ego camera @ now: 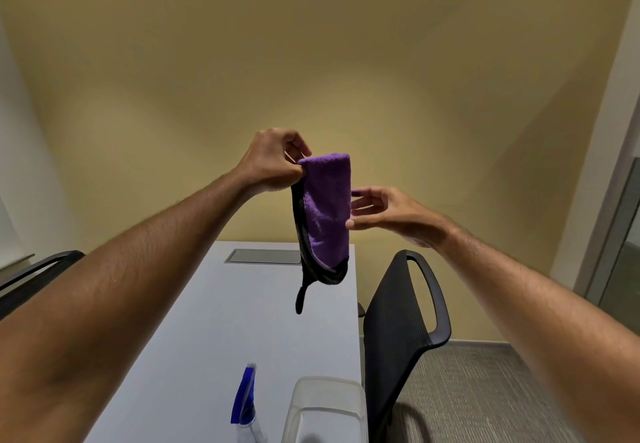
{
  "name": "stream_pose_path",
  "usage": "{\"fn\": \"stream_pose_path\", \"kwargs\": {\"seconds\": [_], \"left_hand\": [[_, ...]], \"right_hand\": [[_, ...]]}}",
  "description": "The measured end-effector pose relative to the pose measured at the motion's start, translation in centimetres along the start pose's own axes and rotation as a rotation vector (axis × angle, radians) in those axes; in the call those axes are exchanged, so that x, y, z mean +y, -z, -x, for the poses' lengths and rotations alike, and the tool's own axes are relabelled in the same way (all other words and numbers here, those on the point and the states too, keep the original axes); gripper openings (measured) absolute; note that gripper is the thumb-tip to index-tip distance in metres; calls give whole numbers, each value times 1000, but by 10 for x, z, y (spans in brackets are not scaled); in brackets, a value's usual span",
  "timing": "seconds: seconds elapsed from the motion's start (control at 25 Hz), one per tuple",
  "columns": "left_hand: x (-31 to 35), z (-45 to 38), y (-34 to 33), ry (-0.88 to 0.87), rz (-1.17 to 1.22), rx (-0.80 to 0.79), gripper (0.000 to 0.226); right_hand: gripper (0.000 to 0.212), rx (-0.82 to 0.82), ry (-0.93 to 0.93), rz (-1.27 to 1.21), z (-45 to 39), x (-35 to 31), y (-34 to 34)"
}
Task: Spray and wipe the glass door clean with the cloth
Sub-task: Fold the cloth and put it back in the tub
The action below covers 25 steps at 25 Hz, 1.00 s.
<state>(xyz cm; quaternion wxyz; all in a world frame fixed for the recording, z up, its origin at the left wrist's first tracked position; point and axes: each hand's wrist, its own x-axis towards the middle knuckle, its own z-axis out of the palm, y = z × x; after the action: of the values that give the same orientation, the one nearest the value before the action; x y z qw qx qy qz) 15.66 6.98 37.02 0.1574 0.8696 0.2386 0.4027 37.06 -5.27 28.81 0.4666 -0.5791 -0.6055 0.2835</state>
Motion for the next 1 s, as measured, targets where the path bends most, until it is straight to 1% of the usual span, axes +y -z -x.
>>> {"fn": "stream_pose_path", "kwargs": {"seconds": [0.2,0.32,0.4,0.52,0.68,0.76,0.84,0.92,1.0], "left_hand": [[0,1,3,104,73,126,23],[-1,3,6,143,125,146,20],[-2,5,8,157,148,156,19],[-7,8,11,179,176,165,16],[-22,12,15,209,194,175,18],[-34,15,17,226,185,133,17],[-51,21,18,244,159,48,24],[-68,30,15,254,88,-96,31],[-78,39,9,222,-5,-256,38]], "right_hand": [[52,-13,16,-73,2,13,-22],[49,-17,27,-105,0,17,-34],[48,25,36,-109,-3,21,-43],[38,88,71,-145,-7,25,-53],[23,64,73,-146,-10,23,-55],[21,65,45,-104,-11,21,-52],[22,41,11,-28,-11,17,-46],[20,-7,-25,96,-11,14,-39],[17,-43,-74,273,-11,13,-35]]}}
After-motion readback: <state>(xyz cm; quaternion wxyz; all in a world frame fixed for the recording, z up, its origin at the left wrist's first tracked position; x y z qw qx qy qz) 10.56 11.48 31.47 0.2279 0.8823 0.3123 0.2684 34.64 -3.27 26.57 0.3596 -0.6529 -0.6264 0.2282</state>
